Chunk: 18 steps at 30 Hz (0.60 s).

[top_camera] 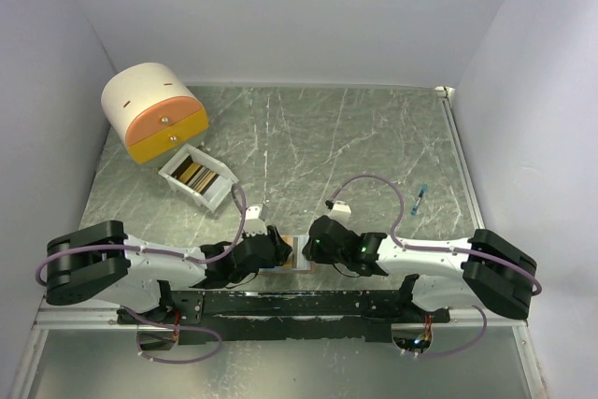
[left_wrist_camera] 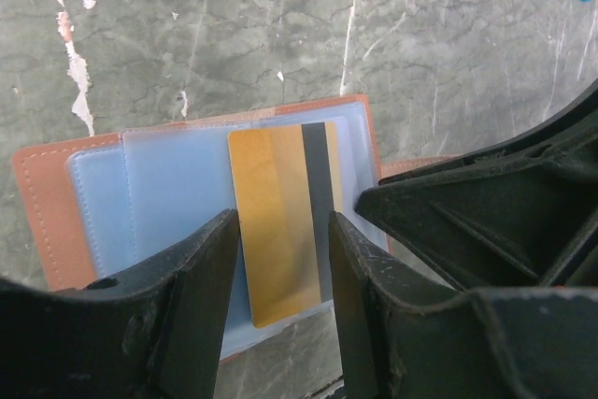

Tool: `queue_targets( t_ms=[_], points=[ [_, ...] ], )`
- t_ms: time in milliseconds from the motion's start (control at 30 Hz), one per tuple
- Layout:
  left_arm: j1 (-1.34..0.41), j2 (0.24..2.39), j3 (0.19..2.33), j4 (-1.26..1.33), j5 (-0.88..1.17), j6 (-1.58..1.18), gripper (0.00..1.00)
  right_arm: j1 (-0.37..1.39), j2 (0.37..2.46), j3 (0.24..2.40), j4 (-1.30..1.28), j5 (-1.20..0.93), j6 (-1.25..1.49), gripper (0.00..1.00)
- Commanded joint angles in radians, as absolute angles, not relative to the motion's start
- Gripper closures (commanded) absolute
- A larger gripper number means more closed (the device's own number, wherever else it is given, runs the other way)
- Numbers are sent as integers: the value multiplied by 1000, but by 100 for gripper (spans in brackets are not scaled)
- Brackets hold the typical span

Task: Put the credit cards into the card holder
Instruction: Insert the credit card into the card holder.

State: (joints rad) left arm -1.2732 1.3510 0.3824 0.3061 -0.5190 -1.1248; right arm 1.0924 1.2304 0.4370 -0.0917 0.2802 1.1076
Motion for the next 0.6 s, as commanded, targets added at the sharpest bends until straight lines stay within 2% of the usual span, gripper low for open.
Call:
queue_targets(
  t_ms=[0,567],
  points=[
    [-1272,1375,425,357,-483,-1084,47,1088,1251,418,-53,263,1119,73],
    [-1272,1410,440,418,-420,-1064,48,1088,1286,411,25,230,1147,74]
  ],
)
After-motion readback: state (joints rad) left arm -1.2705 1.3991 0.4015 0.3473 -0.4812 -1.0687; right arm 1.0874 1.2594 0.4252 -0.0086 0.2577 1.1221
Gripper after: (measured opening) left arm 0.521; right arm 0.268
